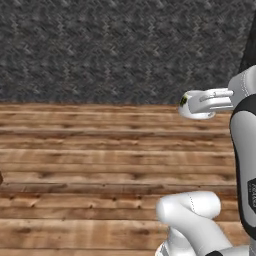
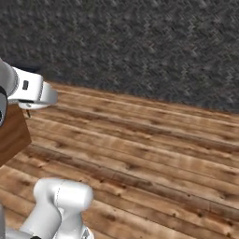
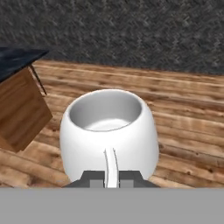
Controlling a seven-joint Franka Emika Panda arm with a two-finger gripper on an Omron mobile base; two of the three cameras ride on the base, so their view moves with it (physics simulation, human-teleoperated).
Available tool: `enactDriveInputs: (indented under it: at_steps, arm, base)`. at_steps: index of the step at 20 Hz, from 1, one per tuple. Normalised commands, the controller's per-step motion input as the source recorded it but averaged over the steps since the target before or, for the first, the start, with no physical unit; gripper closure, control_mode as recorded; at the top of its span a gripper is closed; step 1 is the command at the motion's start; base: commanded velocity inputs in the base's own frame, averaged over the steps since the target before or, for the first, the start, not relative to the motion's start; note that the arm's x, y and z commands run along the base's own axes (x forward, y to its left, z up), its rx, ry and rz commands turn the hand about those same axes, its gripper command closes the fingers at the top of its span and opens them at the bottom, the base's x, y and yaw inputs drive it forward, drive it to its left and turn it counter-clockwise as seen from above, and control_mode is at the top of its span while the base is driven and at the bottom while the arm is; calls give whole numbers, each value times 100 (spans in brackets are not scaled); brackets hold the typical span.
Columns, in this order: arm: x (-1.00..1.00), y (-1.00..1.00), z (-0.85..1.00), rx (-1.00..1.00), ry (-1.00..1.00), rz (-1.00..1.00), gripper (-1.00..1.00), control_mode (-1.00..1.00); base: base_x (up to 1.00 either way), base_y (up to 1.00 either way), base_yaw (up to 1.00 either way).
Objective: There is a tray on the dining counter. Grab the cup, mug, and pitcher and place them on the tray. The pitcher may be placed next to the tray if it cannot fit the tray.
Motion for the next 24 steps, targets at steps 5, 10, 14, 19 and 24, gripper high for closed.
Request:
enactDriveInputs:
  at_steps: [5, 10, 14, 19, 24]
  arm:
    - [0, 0, 0, 0, 0, 0, 100, 100]
    - [0, 0, 0, 0, 0, 0, 100, 100]
    - [0, 0, 0, 0, 0, 0, 100, 100]
    - [0, 0, 0, 0, 0, 0, 100, 100]
    - [0, 0, 0, 0, 0, 0, 100, 100]
  base:
    - [100, -24, -9]
    - [100, -23, -6]
    - [100, -17, -5]
    - [100, -20, -2]
    - [100, -15, 0]
